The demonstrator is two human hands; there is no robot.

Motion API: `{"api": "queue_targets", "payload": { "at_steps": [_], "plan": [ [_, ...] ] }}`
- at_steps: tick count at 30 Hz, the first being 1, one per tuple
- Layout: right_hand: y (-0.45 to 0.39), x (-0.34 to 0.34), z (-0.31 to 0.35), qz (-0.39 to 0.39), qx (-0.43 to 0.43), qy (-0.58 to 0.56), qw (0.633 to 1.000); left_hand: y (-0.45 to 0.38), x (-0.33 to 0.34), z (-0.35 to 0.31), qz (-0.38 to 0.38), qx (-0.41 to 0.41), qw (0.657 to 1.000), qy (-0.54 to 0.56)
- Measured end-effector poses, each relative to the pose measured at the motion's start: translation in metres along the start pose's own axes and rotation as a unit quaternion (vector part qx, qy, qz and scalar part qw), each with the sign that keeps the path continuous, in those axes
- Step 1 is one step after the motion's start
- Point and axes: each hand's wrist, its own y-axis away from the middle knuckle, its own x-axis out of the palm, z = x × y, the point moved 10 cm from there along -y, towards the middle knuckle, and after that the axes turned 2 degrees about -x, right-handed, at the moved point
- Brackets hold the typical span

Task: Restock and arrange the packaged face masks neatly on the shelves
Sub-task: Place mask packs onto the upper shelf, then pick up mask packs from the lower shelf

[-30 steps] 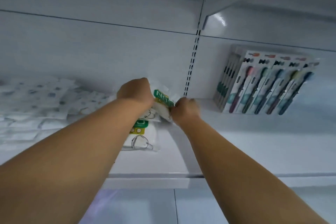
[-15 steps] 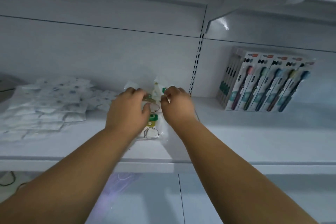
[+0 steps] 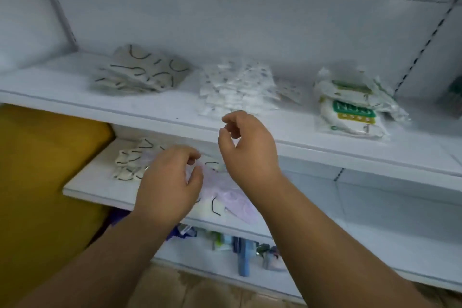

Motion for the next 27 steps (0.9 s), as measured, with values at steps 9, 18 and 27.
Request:
{"api": "queue_targets", "payload": {
  "at_steps": [9,18,27],
  "plan": [
    [0.027,0.195,0.022,0.141,0.011,-0.077,0.987,0.041,-0.008,0.210,0.072,-0.210,0.975,-0.018],
    [0.028,0.387,0.043,0.197,0.098,-0.028,0.975,0.019,-0.023,0.384,0.150,-0.243,0.958,0.036],
    [0.054,0.514,-0.045,0.209,0.254,0.069,0.942,-0.010,0.082,0.502,0.273,-0.307,0.889,0.203]
  ]
}}
